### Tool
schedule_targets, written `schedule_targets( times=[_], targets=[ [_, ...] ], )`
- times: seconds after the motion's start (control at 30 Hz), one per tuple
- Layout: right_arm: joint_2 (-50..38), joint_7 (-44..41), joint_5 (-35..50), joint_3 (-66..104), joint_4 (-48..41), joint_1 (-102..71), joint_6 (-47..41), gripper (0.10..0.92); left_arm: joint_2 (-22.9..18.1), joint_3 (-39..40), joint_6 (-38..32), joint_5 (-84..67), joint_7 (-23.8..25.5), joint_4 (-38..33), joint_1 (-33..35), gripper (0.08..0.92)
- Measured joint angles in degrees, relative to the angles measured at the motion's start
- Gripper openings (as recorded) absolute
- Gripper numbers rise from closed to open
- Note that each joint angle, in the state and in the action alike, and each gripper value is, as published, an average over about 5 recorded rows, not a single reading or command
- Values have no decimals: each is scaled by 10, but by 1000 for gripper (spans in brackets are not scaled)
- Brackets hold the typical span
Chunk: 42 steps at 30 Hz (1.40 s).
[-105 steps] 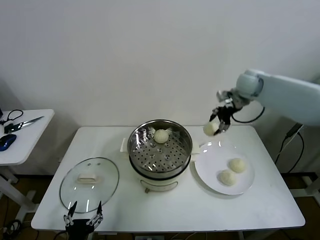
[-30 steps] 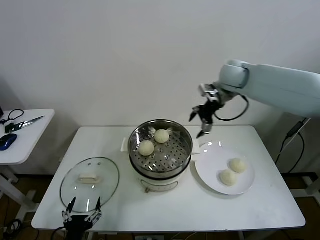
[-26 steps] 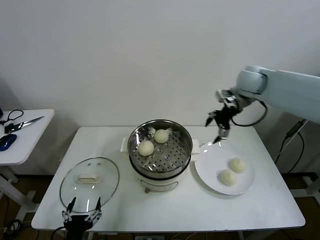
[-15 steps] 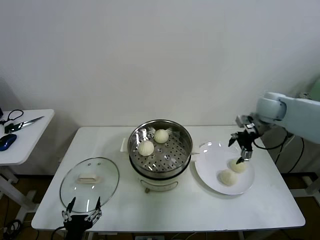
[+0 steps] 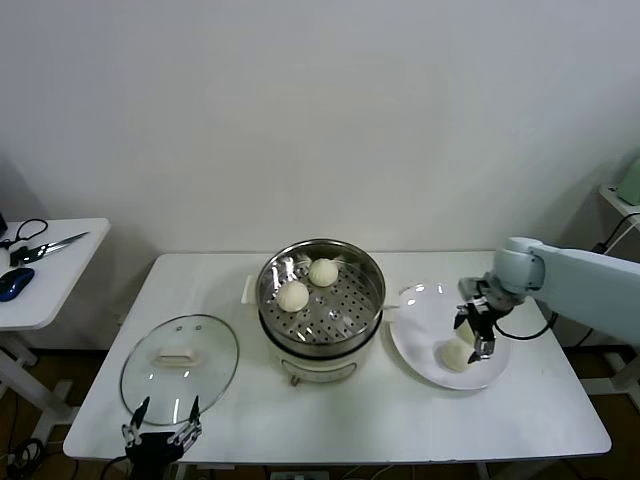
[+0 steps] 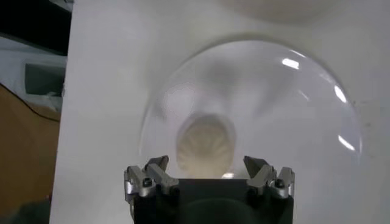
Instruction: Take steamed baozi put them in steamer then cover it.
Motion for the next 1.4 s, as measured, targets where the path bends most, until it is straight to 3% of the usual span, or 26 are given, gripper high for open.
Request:
schedule_targets(
  times=[0.5, 0.73, 1.13, 1.4],
  targets=[
    [16, 16, -40, 56, -29, -66, -3, 685, 0, -3, 1, -2, -1, 4, -5, 823],
    [14, 0, -38, 37, -17, -20, 16, 678, -1, -1, 1, 1, -2, 3, -4, 823],
    [75, -65, -7, -51, 20, 232, 160, 679, -1, 4, 0, 8, -2, 1, -2, 823],
    [147, -79, -28, -52, 101, 340, 252, 679, -1, 3, 1, 10, -2, -3, -2, 823]
  ],
)
